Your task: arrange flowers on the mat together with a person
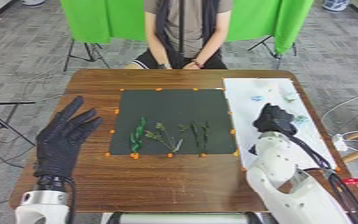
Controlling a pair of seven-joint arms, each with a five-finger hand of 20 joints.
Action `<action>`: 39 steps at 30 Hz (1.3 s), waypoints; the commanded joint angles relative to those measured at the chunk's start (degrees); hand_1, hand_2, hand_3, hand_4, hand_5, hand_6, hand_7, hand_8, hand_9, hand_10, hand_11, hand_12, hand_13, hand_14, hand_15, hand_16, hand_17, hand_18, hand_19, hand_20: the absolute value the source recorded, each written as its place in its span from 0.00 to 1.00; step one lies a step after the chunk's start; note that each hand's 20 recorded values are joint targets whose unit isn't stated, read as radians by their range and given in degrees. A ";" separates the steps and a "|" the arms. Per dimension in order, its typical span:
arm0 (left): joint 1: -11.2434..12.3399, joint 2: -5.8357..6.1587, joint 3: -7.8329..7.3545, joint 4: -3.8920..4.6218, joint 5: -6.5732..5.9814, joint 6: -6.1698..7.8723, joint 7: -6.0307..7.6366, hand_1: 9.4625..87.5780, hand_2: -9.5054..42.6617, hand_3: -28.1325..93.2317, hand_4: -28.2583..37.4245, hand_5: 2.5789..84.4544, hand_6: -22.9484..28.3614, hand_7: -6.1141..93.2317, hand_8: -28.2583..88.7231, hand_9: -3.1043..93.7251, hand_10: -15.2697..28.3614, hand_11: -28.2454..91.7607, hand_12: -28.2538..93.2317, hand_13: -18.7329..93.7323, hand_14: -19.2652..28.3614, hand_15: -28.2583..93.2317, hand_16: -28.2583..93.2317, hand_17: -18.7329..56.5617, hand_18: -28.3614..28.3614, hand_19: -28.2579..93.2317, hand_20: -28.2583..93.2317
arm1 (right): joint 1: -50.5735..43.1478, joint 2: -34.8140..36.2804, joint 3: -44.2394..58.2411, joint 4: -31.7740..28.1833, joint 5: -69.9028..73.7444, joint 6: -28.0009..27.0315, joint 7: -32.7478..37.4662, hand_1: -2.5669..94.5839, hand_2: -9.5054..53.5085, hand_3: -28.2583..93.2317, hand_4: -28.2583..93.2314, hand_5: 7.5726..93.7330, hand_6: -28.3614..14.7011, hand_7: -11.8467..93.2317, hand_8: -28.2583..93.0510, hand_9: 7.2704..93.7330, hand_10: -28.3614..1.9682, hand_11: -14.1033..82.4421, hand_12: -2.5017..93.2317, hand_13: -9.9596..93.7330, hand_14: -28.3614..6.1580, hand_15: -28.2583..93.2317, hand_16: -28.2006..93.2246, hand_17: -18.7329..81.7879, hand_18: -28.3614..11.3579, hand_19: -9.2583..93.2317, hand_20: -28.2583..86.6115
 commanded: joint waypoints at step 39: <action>-10.26 6.34 4.68 0.32 -0.56 -2.92 3.69 0.14 0.35 0.86 0.00 0.41 0.62 0.17 0.16 0.43 0.86 0.46 0.32 0.44 1.00 0.65 0.15 0.19 0.98 0.81 0.16 | 20.45 -28.82 -21.44 17.20 0.42 -14.09 -39.24 0.59 0.00 0.76 0.00 0.86 0.79 0.22 0.20 1.00 0.68 0.32 0.30 0.87 0.66 0.69 0.36 0.41 0.31 0.84 0.33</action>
